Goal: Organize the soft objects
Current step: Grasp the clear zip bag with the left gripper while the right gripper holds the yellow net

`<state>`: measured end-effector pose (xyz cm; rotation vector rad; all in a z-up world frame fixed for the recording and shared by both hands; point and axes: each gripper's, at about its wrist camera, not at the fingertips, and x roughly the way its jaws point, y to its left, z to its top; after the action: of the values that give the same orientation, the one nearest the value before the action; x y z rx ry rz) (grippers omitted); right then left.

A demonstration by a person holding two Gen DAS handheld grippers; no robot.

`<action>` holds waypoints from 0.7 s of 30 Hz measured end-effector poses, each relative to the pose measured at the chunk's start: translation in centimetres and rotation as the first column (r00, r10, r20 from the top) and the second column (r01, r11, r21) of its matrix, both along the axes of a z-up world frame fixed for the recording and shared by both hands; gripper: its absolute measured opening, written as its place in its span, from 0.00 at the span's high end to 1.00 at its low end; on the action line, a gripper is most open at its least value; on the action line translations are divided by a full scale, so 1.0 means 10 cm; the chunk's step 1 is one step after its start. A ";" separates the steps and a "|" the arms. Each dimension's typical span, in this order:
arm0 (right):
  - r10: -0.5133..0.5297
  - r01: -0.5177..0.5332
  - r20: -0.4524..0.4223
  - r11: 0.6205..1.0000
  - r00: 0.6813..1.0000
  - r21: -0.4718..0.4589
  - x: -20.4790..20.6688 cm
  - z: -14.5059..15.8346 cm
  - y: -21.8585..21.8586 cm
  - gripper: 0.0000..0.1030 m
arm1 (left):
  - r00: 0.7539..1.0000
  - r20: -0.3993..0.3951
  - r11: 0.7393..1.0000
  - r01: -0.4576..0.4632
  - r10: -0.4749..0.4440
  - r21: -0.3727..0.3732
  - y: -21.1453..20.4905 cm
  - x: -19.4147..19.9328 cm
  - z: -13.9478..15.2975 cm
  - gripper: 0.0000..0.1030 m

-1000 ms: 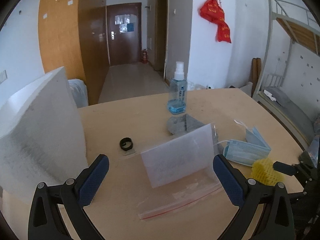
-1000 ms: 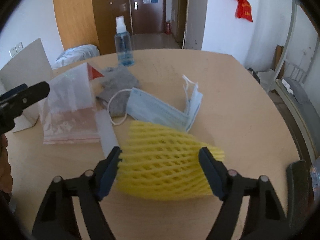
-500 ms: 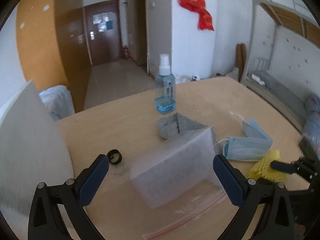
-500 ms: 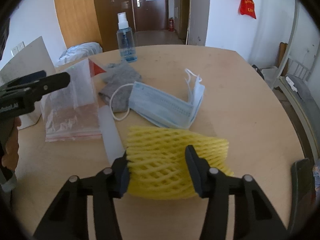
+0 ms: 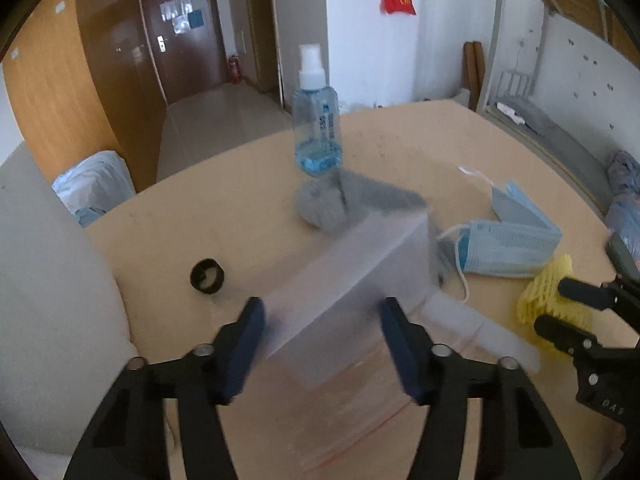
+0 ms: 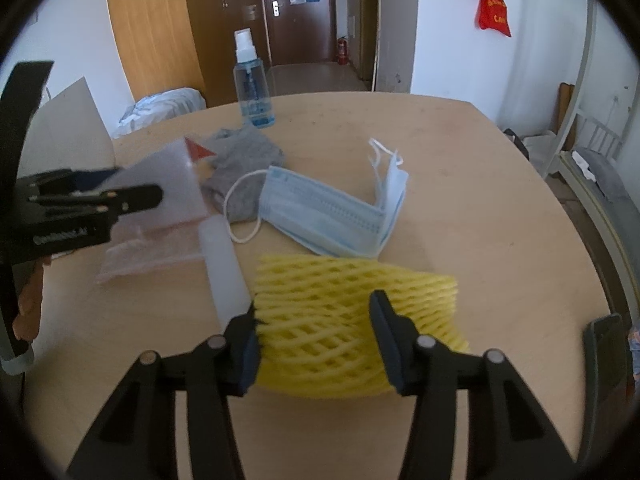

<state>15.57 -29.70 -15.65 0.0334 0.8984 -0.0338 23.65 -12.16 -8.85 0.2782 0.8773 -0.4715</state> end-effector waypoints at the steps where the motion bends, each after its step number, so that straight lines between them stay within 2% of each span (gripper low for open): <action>1: 0.001 -0.001 0.002 1.000 1.000 -0.001 0.00 0.00 0.00 0.47 | 1.000 0.012 1.000 -0.001 0.001 0.004 0.00 -0.03 0.01 0.47; 3: 0.001 -0.001 0.005 1.000 1.000 -0.003 -0.01 0.01 0.00 0.47 | 1.000 0.016 1.000 0.006 -0.006 0.001 0.00 -0.06 0.03 0.60; 4: 0.001 -0.001 0.005 1.000 1.000 -0.003 -0.01 0.01 0.00 0.47 | 1.000 0.010 1.000 0.006 -0.006 -0.002 0.00 -0.07 0.03 0.60; 6: 0.001 -0.001 0.005 1.000 1.000 -0.003 0.00 0.00 0.00 0.47 | 1.000 -0.001 1.000 0.003 -0.003 -0.002 0.01 -0.06 0.03 0.78; 11: 0.000 0.000 0.011 1.000 1.000 -0.002 -0.01 0.02 0.00 0.50 | 1.000 0.008 1.000 -0.011 0.011 -0.014 0.04 -0.10 0.07 0.93; 14: 0.001 -0.001 0.010 1.000 1.000 0.002 0.00 0.01 -0.01 0.53 | 0.999 0.024 0.999 -0.022 0.023 -0.041 0.06 -0.16 0.16 0.96; 21: 0.006 -0.006 0.011 1.000 1.000 0.015 -0.02 0.01 -0.02 0.72 | 0.998 0.063 0.998 -0.007 0.011 -0.068 0.06 -0.31 0.31 0.98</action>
<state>15.38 -29.94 -15.58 0.0449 0.8881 -0.0217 20.55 -11.51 -5.78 0.2258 0.7990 -0.4810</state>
